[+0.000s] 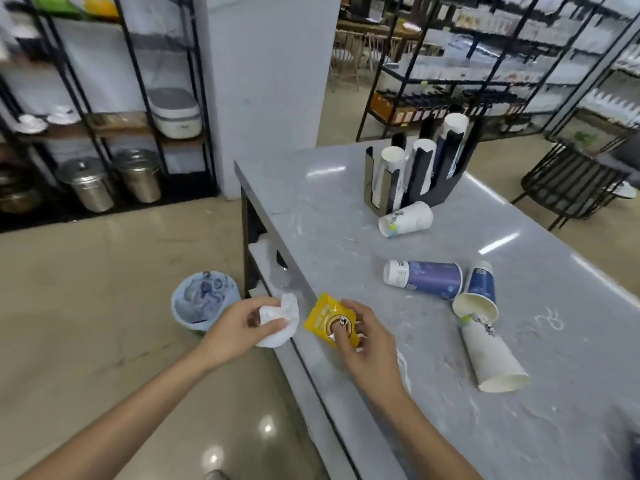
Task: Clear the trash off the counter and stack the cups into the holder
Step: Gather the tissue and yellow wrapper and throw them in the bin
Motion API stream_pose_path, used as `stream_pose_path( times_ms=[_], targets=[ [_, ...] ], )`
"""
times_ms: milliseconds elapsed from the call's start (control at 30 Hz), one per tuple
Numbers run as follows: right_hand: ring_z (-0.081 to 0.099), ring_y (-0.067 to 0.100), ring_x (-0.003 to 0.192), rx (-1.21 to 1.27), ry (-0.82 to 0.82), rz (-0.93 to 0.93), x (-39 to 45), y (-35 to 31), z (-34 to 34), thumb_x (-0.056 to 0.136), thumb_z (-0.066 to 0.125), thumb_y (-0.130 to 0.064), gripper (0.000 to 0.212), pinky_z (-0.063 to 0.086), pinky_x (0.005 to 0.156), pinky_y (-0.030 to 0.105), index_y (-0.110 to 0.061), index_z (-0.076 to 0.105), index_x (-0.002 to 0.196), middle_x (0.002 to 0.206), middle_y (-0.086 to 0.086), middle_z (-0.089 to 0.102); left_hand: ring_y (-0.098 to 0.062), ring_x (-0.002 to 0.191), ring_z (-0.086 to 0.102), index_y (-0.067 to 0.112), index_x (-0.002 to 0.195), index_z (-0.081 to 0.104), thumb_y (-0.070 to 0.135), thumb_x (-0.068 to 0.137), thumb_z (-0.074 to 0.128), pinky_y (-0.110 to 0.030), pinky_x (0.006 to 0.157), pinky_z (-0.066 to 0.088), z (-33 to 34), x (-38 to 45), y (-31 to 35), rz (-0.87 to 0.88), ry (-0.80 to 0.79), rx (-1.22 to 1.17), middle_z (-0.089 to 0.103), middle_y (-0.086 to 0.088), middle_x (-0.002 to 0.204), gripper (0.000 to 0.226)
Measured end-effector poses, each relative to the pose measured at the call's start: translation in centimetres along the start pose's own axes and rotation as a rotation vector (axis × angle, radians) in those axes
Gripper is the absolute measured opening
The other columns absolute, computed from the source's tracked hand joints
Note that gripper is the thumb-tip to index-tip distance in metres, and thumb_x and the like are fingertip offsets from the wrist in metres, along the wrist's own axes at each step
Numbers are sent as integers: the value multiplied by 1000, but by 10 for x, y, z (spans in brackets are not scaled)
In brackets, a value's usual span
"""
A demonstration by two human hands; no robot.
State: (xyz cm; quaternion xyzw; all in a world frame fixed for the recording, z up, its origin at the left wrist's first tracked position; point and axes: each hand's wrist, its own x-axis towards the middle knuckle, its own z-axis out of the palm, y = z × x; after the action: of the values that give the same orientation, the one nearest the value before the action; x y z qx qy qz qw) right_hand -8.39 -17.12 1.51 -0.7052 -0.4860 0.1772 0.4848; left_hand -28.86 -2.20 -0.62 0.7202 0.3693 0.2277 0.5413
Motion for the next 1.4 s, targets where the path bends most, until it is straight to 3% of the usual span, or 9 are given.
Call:
stream_pose_path(
  times_ms=[133, 267, 400, 533, 800, 1000, 1167, 1400],
  targets=[
    [71, 2, 92, -20, -99, -12, 22, -7, 51, 94, 69, -21, 43, 51, 70, 7, -54, 57, 119, 105, -25, 71, 4, 71, 64, 36, 106, 71, 32, 85, 78, -15, 67, 50, -45, -4, -24, -21, 76, 19, 72, 22, 85, 23],
    [72, 4, 91, -25, -163, -25, 36, -11, 98, 94, 67, -28, 38, 59, 71, 20, -54, 57, 120, 104, -22, 72, 1, 66, 58, 42, 102, 70, 35, 84, 78, -20, 67, 48, -81, -14, -47, -69, 136, 16, 72, 13, 83, 21],
    [72, 4, 93, -33, -208, 10, 40, -11, 139, 92, 66, -38, 34, 61, 74, 27, -51, 57, 122, 105, -25, 70, 7, 66, 61, 52, 97, 69, 32, 84, 79, -7, 63, 45, -111, -26, -68, -113, 162, -16, 70, 25, 78, 26],
    [70, 3, 94, -40, -259, -4, 50, -14, 166, 93, 67, -33, 36, 57, 73, 18, -52, 56, 122, 107, -27, 69, 9, 73, 66, 41, 103, 72, 30, 86, 78, -4, 63, 46, -136, -30, -80, -148, 188, -33, 74, 25, 87, 21],
    [66, -5, 97, -90, -359, 43, 88, 2, 210, 95, 69, -24, 34, 48, 72, 4, -38, 59, 124, 104, -31, 67, 5, 72, 66, 30, 109, 73, 30, 85, 79, -9, 67, 48, -172, -12, -106, -257, 242, -22, 75, 13, 91, 25],
    [66, -4, 97, -115, -419, 100, 141, 32, 256, 96, 67, -23, 34, 55, 78, 14, -30, 60, 128, 109, -16, 70, 3, 70, 65, 33, 105, 73, 30, 85, 79, -12, 66, 50, -209, 35, -130, -286, 279, -3, 76, 12, 93, 21],
    [69, 6, 92, -133, -478, 166, 188, 60, 297, 97, 65, -18, 30, 57, 78, 27, -25, 61, 126, 105, -8, 72, 7, 61, 61, 32, 104, 74, 26, 85, 79, -6, 60, 45, -233, 83, -152, -358, 290, 10, 74, 23, 87, 21],
    [69, 23, 99, -214, -586, 331, 233, 97, 352, 96, 62, -17, 34, 55, 79, 35, -23, 61, 130, 115, 3, 73, -8, 76, 68, 22, 104, 74, 31, 85, 79, -23, 70, 55, -249, 139, -207, -535, 229, 108, 77, 5, 96, 21]
  ],
)
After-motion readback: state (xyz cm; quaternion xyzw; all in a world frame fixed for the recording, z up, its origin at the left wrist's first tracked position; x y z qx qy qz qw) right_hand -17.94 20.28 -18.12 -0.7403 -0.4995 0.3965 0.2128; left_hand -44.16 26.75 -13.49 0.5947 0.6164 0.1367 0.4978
